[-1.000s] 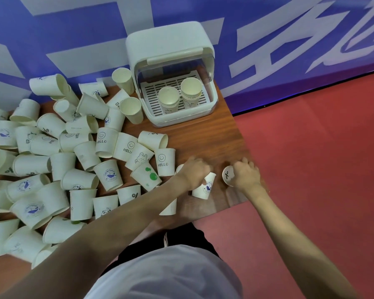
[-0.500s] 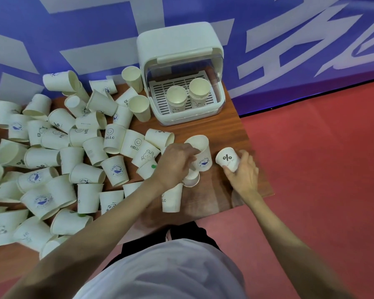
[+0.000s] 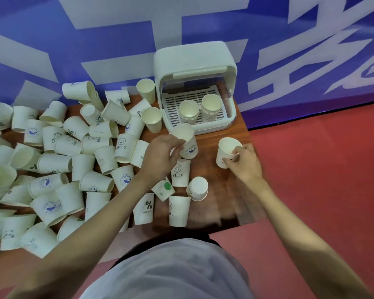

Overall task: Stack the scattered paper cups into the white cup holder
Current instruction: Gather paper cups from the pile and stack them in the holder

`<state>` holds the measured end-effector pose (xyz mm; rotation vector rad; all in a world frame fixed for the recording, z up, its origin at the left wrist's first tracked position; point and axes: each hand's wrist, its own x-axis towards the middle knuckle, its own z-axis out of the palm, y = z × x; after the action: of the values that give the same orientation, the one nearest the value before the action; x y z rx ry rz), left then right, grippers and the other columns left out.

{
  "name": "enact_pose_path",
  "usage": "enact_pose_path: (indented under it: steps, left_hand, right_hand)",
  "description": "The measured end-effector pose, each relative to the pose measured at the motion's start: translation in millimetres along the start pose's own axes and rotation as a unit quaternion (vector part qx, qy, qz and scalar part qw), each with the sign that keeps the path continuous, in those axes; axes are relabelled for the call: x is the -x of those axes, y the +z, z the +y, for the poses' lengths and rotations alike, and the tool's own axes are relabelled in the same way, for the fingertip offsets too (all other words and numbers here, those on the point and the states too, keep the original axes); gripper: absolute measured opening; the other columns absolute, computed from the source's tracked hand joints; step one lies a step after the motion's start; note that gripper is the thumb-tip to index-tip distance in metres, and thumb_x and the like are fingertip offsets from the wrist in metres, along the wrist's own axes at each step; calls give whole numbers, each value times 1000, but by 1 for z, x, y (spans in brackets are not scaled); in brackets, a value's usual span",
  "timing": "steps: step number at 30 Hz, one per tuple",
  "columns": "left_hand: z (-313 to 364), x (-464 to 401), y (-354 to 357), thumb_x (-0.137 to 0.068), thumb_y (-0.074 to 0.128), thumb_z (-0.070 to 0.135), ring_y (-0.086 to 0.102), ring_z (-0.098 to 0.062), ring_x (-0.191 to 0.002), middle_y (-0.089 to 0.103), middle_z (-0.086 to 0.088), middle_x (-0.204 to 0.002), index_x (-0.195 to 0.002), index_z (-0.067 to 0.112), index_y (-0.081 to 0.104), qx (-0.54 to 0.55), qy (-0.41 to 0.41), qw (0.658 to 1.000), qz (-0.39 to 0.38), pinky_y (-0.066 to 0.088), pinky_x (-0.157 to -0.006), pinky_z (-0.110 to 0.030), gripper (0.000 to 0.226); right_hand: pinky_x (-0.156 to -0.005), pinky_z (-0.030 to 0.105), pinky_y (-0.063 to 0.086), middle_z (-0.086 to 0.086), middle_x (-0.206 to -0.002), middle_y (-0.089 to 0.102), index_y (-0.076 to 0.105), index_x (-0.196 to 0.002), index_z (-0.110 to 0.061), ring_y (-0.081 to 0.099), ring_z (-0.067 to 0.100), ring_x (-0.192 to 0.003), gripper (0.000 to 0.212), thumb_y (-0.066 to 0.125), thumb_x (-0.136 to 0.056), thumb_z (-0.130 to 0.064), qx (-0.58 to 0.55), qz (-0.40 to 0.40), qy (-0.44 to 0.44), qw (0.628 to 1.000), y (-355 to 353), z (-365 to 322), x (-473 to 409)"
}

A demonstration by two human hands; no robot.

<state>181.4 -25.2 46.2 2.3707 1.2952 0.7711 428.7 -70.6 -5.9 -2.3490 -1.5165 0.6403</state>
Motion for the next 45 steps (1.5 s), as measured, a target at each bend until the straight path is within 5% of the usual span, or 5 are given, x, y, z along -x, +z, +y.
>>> enact_pose_path:
  steps: [8,18,25,34,45]
  left_hand:
    - [-20,-70,-23,-82,65,7,62,-31,-77,69,-10,-81,-89,6,73,-61,27,996,61,51,-69,-37,11]
    - [-52,-122,21,-87,37,24,60,-33,-68,67,-12,-70,-82,5,74,-143,90,984,-49,51,-62,-41,41]
    - [-61,-129,43,-67,77,-1,61,-32,-67,67,-9,-69,-80,7,74,-154,63,980,-113,53,-65,-38,15]
    - [-67,-93,46,-75,69,4,60,-32,-97,66,-13,-105,-107,4,67,-85,32,996,-26,45,-87,-40,32]
    - [-57,5,56,-79,69,7,59,-34,-94,66,-11,-113,-112,3,65,-61,26,973,-221,51,-77,-42,34]
  right_hand:
    - [-75,23,41,10,-129,43,65,-99,-7,53,18,-93,27,62,-90,-31,-119,177,-139,967,-37,-60,-70]
    - [-82,44,51,13,-120,45,64,-98,-7,56,28,-96,26,60,-91,-31,-72,162,-150,973,-3,-64,-127]
    - [-98,48,43,17,-130,46,65,-102,-5,49,34,-117,22,60,-91,-24,-43,112,-147,982,6,-58,-140]
    - [-109,47,32,15,-144,36,51,-128,-10,35,31,-134,41,61,-89,-17,-48,89,-168,981,-2,-60,-110]
    - [-96,35,43,0,-125,48,50,-128,-22,46,17,-120,63,64,-78,-59,4,-262,-201,944,46,-39,9]
